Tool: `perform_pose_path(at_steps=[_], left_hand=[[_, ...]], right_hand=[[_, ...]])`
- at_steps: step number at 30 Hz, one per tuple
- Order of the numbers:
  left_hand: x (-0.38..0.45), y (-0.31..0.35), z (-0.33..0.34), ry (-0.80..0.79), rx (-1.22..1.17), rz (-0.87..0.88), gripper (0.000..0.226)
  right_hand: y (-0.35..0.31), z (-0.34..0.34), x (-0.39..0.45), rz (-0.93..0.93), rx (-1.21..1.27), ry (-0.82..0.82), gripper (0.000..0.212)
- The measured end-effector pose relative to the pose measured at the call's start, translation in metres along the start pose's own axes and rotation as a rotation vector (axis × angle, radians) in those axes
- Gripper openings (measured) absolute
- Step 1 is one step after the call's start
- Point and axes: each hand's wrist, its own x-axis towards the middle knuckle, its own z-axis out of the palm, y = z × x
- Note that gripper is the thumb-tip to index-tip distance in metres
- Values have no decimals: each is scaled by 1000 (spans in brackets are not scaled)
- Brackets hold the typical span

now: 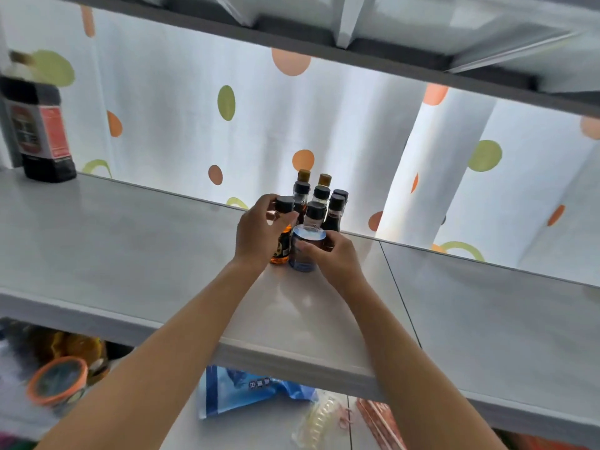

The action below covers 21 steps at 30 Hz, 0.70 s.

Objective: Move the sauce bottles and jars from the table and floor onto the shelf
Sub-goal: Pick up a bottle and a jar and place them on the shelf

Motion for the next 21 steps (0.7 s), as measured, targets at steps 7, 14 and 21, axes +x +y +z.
perform_pose_path(at_steps=[7,14,21], left_hand=[[-6,-18,-14,-340,31,-202,64],[-3,-29,-10,-308,219,-148,47],[-1,-33,-4,-241,257,-120,43]], right_hand=[[5,-1,-4,-93,-86,34,60],[13,1,1,-24,-72,63,51],[13,10,6,-27,-64,97,46]])
